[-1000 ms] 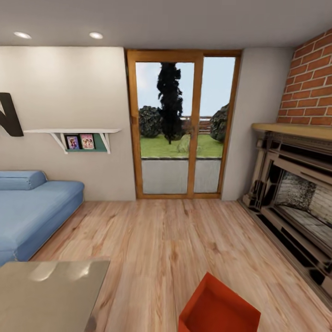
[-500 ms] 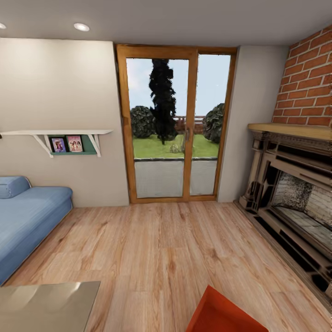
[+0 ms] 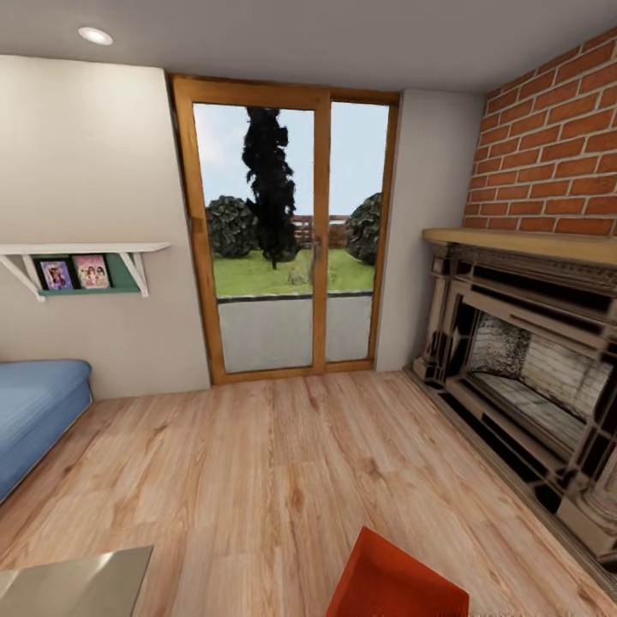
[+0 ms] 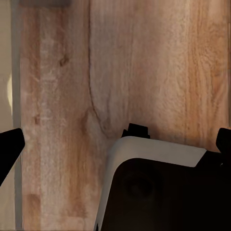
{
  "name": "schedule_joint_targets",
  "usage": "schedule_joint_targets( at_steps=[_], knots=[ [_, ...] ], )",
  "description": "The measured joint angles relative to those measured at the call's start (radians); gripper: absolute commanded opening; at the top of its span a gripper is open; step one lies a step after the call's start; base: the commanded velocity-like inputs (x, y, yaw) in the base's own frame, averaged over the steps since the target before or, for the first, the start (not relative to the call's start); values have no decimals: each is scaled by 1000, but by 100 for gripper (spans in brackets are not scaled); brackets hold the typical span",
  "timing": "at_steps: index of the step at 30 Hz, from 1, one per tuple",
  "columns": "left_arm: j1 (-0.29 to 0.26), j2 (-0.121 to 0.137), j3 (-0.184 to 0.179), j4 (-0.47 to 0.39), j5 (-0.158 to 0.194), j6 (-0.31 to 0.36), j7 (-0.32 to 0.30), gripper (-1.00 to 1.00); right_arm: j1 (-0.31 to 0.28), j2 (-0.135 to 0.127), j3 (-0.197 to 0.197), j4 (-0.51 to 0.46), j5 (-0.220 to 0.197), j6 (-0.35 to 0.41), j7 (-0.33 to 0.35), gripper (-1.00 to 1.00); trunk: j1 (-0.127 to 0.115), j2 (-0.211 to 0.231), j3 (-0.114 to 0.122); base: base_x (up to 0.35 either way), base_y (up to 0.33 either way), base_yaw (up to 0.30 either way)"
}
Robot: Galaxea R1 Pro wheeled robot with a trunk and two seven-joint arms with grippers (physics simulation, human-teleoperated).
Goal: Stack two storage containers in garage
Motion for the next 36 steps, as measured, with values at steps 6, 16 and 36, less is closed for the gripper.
schedule_joint_targets(
  at_steps=[6,16,36],
  knots=[
    [0,0,0,0,0,-1,1,100,0,0,-1,0,0,0,0,100,0,0,0,3,0,-243],
    [0,0,0,0,1,-1,1,100,0,0,-1,0,0,0,0,100,-1,0,0,205,100,-243],
    [0,0,0,-1,2,-1,1,100,0,0,-2,0,-2,0,1,100,0,0,0,70,30,-243]
  ],
)
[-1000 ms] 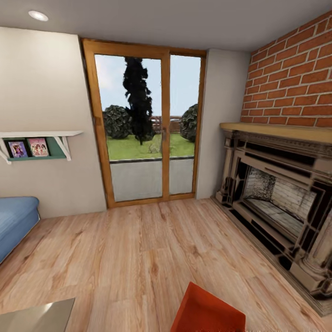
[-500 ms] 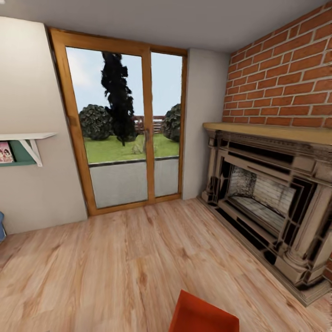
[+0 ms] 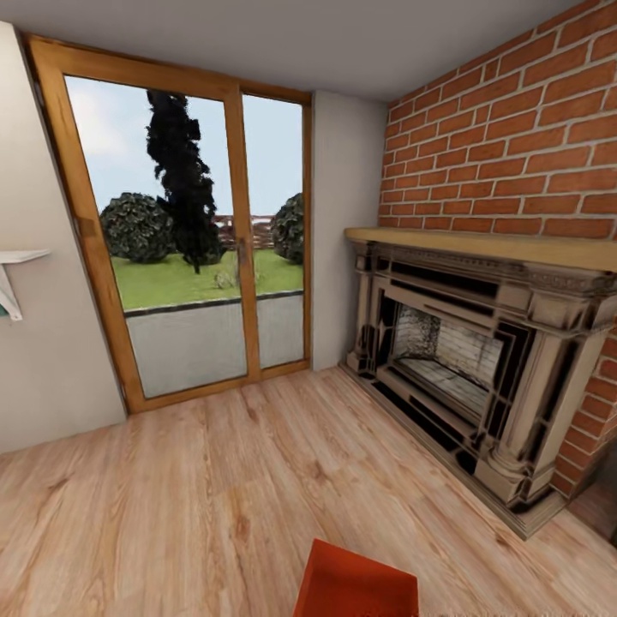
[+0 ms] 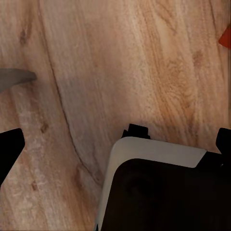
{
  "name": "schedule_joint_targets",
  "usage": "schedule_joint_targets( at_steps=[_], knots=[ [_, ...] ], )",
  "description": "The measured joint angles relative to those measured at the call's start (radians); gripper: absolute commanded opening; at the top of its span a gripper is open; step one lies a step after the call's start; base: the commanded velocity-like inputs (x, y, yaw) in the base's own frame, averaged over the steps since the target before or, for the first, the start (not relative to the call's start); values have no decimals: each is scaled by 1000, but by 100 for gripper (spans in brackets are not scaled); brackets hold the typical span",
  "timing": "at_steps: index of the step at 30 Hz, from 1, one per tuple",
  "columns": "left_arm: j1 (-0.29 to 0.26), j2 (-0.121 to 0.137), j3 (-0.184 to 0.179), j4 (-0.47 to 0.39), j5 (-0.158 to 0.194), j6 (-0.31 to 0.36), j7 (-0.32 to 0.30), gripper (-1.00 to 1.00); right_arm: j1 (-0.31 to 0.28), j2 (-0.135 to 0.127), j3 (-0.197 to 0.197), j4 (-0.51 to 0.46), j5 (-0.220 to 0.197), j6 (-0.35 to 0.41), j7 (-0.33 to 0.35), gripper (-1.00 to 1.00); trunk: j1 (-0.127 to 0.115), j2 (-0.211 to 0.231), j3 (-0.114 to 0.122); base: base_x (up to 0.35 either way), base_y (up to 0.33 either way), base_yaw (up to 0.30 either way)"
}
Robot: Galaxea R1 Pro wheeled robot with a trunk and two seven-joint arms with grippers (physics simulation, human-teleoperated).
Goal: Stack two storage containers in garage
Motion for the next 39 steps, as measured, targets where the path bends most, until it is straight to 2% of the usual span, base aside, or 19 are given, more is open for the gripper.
schedule_joint_targets(
  at_steps=[39],
  knots=[
    [0,1,0,0,0,0,0,100,0,0,0,0,1,0,0,100,0,0,0,0,0,-244]
  ],
)
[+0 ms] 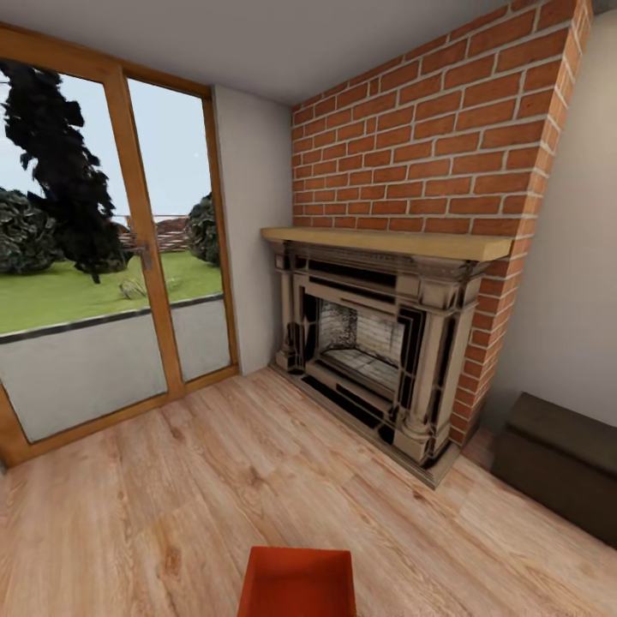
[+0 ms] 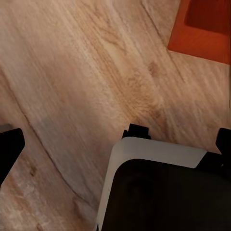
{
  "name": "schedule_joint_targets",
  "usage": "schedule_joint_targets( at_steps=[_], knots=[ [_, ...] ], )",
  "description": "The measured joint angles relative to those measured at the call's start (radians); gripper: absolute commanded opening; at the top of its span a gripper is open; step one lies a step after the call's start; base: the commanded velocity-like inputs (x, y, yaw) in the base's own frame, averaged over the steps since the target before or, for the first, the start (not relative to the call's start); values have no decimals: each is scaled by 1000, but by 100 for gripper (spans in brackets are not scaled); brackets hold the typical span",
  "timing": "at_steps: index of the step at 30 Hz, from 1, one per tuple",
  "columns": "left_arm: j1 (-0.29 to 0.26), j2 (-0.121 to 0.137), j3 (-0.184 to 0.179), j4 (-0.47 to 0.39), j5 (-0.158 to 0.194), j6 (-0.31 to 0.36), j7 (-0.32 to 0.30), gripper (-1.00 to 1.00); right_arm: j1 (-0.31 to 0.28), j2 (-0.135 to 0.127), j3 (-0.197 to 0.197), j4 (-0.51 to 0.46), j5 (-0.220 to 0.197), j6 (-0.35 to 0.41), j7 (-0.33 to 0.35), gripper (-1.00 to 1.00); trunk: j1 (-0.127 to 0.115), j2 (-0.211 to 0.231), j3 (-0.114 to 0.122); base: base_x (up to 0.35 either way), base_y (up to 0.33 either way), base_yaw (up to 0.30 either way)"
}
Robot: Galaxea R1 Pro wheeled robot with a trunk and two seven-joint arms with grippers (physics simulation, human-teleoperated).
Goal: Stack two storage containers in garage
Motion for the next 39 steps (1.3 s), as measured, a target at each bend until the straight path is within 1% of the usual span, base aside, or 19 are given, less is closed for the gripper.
schedule_joint_targets(
  at_steps=[4,7,16,20,31,35,39],
  knots=[
    [0,1,0,0,0,-1,0,100,0,0,1,0,1,0,0,100,0,0,0,0,0,-228],
    [0,1,0,-1,1,0,0,100,0,0,2,0,1,0,-1,100,0,0,0,0,0,-91],
    [0,1,0,-1,1,-1,0,100,0,0,13,0,7,1,6,100,0,0,0,3,0,-10],
    [0,1,0,0,1,-1,0,100,0,0,14,0,8,0,6,100,0,0,0,144,34,0],
    [0,-1,0,0,0,0,0,100,0,0,14,0,6,0,1,100,0,0,0,222,176,0],
    [0,-1,0,0,2,0,2,100,0,0,14,0,6,0,1,100,0,0,0,96,216,0],
    [0,-1,0,-1,1,0,2,100,0,0,14,0,6,0,1,100,0,0,0,15,40,0]
  ],
)
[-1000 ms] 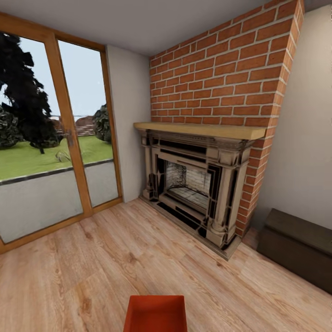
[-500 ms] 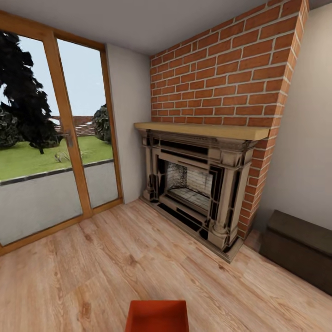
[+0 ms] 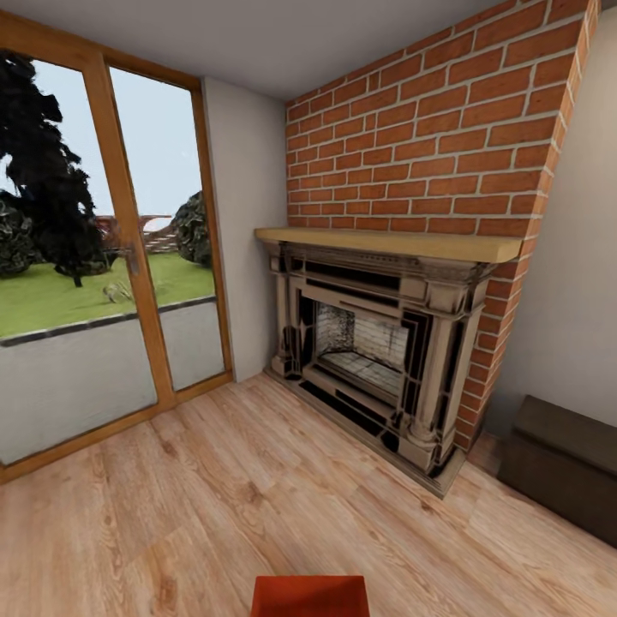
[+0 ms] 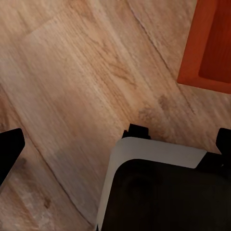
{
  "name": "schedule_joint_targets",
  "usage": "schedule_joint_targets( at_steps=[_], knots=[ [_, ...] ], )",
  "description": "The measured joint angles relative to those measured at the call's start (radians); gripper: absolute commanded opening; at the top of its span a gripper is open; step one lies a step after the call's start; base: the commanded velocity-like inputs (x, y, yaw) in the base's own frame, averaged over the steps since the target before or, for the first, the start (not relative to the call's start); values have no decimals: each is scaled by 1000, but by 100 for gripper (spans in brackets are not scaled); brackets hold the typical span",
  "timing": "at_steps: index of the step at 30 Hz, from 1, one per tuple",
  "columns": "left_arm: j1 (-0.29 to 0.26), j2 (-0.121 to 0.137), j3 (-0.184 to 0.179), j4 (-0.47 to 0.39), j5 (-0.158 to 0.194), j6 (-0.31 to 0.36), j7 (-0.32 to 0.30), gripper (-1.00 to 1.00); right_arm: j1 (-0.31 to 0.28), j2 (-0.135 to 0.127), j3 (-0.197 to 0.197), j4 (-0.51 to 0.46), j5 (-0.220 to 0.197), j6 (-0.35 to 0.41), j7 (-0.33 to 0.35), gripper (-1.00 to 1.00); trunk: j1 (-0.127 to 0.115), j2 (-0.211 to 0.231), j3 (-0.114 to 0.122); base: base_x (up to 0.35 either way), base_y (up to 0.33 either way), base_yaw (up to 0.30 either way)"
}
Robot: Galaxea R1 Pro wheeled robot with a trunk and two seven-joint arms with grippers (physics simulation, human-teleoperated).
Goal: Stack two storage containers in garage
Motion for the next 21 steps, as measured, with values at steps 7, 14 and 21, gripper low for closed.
schedule_joint_targets(
  at_steps=[7,14,21],
  knots=[
    [0,1,0,0,0,0,0,100,0,0,0,0,0,0,0,100,0,0,0,1,4,-14],
    [0,2,0,0,0,0,0,100,0,1,-1,0,-2,0,-2,100,0,0,0,0,0,-95],
    [0,2,0,0,0,-1,0,100,0,1,-3,0,-3,0,-2,100,0,0,0,0,0,-9]
  ],
)
